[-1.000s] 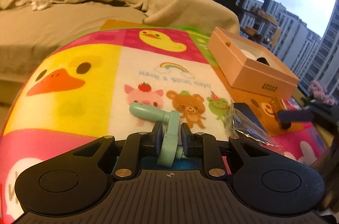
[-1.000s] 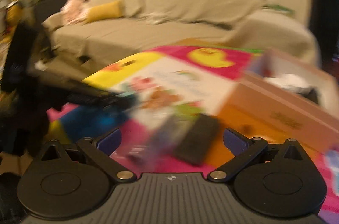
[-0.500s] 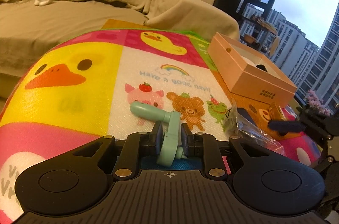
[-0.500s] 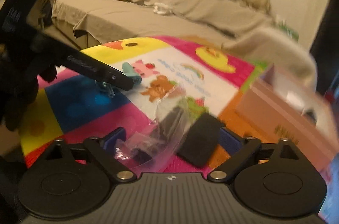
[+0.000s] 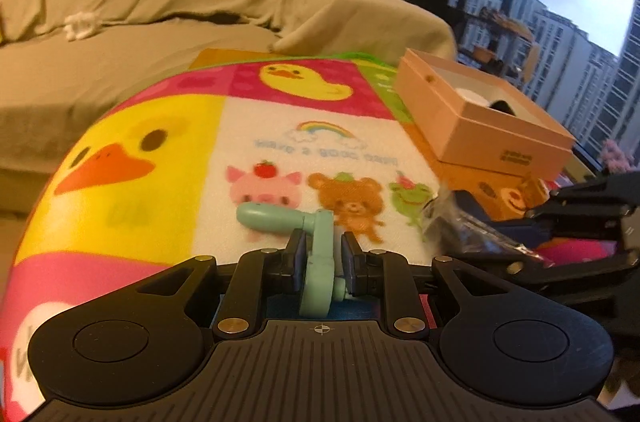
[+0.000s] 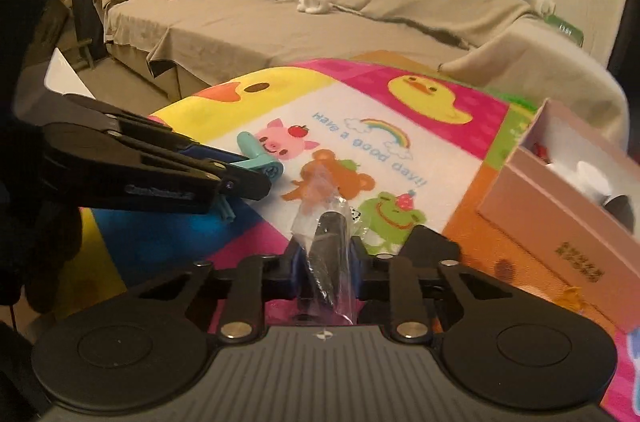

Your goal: Organize rigid objects

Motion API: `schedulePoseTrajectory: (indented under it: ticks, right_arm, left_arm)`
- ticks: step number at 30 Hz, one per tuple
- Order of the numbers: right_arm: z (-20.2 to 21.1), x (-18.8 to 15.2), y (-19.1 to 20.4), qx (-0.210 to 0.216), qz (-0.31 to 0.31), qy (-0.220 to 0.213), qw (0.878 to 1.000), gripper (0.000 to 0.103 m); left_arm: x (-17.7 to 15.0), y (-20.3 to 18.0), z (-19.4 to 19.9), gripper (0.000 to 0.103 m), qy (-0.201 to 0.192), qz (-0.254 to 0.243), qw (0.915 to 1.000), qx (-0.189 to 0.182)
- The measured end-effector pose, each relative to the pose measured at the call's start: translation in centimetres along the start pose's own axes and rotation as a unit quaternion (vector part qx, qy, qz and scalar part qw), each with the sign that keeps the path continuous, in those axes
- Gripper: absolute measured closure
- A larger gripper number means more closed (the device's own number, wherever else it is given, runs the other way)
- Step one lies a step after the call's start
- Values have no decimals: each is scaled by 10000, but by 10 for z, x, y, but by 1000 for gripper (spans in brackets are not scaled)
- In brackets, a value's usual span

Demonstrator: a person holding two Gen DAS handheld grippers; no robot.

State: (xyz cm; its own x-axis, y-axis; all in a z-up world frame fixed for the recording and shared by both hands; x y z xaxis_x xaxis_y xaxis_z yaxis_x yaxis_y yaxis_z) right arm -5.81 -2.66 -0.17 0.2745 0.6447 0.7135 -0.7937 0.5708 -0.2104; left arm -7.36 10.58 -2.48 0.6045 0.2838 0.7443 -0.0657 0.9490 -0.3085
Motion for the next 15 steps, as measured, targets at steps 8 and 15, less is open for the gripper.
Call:
schedulePoseTrajectory:
  ticks: [8,15]
  right_arm:
    - [60,-22,-50,-495,-766,-220,9956,83]
    - [118,-46,-88,-1248,-1175,-510,9839,83]
  left_arm:
    - [-16,-43,8,88,187,-434,9963,-718]
    - [17,-80,29,90,-98,-686,9907,-1167]
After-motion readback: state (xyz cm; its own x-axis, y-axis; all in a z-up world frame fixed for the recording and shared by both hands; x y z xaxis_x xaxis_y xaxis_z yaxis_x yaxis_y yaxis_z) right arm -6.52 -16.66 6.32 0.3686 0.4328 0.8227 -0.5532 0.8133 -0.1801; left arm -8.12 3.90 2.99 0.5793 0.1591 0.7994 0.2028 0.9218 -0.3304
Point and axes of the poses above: each gripper's, at about its wrist camera, not at the fingertips, and z roughly against the way its jaws point, y to its left, x to its top, the point moved 4 cm from there along -z, roughly the way its jaws point, and after that the axes turned 9 degrees about z, right-handed, at the moved point
